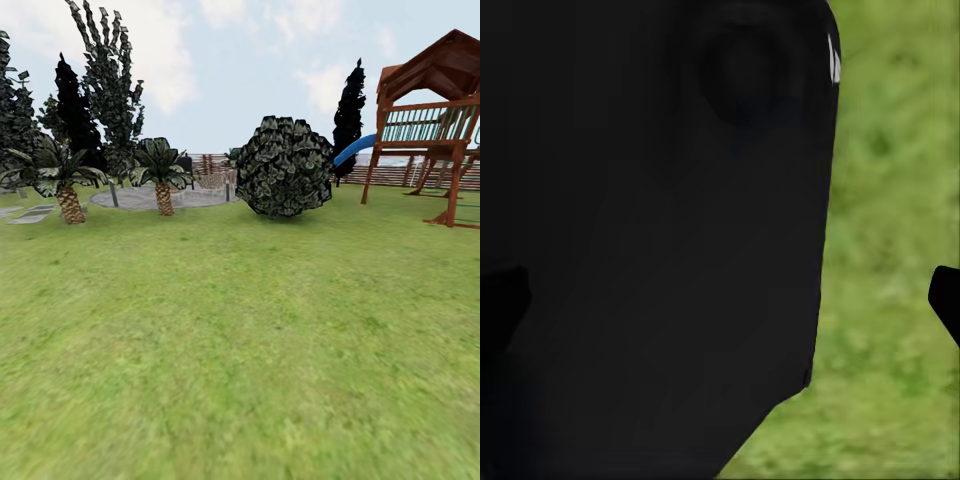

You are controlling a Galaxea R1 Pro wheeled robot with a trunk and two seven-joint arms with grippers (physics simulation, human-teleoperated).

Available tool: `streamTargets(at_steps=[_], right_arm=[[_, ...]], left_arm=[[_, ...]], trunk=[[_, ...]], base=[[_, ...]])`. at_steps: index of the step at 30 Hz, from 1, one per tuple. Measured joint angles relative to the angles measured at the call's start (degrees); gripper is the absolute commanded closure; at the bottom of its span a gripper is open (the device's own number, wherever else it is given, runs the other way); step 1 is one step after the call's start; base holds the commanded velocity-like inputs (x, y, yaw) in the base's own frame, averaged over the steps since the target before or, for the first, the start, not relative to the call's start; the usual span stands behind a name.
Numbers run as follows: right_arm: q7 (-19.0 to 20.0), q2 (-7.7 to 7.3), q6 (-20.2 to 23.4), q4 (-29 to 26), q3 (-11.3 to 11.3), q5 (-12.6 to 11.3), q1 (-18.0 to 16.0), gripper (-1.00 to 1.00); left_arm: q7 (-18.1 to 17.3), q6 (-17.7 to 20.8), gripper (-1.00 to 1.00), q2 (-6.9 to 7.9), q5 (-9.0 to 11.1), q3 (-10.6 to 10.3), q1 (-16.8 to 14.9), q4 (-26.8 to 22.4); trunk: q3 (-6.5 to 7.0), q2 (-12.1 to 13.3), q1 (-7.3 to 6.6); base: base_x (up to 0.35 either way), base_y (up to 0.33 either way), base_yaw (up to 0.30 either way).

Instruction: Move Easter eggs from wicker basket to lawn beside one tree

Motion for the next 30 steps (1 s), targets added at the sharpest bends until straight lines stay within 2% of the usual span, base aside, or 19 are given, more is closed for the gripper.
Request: streamTargets(at_steps=[7, 11, 30], right_arm=[[0.2, -2.24, -0.2, 0.2, -0.3, -0.3, -1.9, -1.00], [-0.2, -3.33, -0.3, 0.2, 0.0, 0.0, -1.9, -1.00], [-0.2, -3.34, -0.3, 0.2, -0.1, 0.1, -1.9, -1.00]], left_arm=[[0.0, 0.0, -1.00, 2.25, 0.1, 0.0, 2.3, -0.1], [0.0, 0.0, -1.00, 2.38, 0.1, 0.1, 3.6, -0.1], [0.0, 0.0, -1.00, 2.37, 0.1, 0.0, 4.3, -0.1]], trunk=[[0.01, 0.0, 0.00], [0.01, 0.0, 0.00], [0.02, 0.0, 0.00]], base=[[0.000, 0.000, 0.026], [0.000, 0.000, 0.272], [0.000, 0.000, 0.290]])
